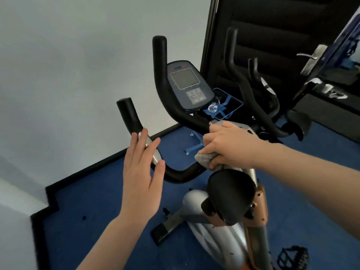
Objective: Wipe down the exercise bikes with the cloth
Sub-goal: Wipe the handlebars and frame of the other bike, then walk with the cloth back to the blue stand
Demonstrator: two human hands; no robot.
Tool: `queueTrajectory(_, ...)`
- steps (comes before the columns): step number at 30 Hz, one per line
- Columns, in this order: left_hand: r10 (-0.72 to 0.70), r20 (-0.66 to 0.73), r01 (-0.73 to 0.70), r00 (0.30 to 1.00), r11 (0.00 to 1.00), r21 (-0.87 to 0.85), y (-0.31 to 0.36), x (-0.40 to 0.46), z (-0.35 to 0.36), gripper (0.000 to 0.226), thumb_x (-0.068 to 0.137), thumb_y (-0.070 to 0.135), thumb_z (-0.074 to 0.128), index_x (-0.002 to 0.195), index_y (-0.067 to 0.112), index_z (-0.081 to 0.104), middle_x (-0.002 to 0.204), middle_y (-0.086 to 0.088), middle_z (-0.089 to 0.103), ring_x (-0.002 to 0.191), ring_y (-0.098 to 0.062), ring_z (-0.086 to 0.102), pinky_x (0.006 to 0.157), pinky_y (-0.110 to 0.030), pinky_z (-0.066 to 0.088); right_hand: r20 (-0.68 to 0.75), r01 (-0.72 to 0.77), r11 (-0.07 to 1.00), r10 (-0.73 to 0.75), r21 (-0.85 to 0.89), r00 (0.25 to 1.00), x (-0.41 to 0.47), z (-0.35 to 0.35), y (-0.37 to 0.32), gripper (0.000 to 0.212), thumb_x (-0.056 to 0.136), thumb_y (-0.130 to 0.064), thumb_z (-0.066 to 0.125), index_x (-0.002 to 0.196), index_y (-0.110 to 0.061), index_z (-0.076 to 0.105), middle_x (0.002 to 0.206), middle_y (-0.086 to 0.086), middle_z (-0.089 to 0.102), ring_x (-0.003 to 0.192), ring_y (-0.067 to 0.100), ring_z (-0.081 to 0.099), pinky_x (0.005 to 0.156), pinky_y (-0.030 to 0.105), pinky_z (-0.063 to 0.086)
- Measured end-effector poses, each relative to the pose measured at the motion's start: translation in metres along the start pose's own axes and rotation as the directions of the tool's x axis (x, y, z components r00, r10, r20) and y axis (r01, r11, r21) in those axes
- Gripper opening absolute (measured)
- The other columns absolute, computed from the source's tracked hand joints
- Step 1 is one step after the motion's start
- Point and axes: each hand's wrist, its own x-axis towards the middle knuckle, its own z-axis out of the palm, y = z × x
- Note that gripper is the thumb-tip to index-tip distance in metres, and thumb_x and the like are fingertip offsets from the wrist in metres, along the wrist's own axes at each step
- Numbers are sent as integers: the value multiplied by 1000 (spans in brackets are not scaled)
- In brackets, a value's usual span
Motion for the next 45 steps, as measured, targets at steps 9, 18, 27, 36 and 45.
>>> queueTrajectory(9, -125, 117, 124, 985, 992, 14, 15, -42, -19, 59, 96, 26, 46, 148, 42, 21, 154, 35, 6, 140, 13, 8, 118, -41, 24, -50, -133, 939, 156, 317, 986, -1, -20, -43, 14, 86, -32, 59, 95, -24, 67, 88, -8, 47, 93, 20, 53, 64, 34, 38)
queueTrajectory(18, -40, 231, 23, 972, 997, 77, -2, -65, -74, 51, 96, 29, 47, 144, 40, 32, 152, 30, 22, 135, 17, 16, 115, -27, 25, -393, -292, 868, 452, 401, 801, -37, 1, -165, 21, 75, -27, 74, 95, -27, 69, 84, -6, 64, 89, 20, 61, 96, 31, 27)
queueTrajectory(27, 72, 640, -150, 765, 986, 69, -37, -145, -90, 46, 95, 34, 47, 141, 36, 39, 151, 27, 23, 135, 8, 21, 110, -22, 26, 111, -656, 409, 792, 634, 601, -117, 36, -289, 28, 91, -48, 47, 115, -34, 54, 108, -11, 53, 100, 12, 55, 76, 30, 47)
queueTrajectory(36, 328, 867, -446, 374, 884, -142, 69, -222, -22, 43, 96, 34, 45, 138, 32, 44, 152, 16, 31, 138, -6, 29, 112, -27, 28, 231, -863, -51, 970, 503, 78, -279, 29, -384, 24, 87, -50, 54, 102, -33, 44, 92, -18, 48, 79, 12, 52, 57, 31, 39)
queueTrajectory(45, 469, 863, -536, 188, 785, -309, 192, -385, 38, 42, 96, 36, 43, 137, 31, 45, 151, 15, 33, 137, -5, 27, 111, -24, 24, 297, -878, -300, 935, 374, -193, -474, 61, -479, 21, 85, -49, 58, 101, -37, 50, 93, -17, 48, 95, 6, 46, 57, 23, 34)
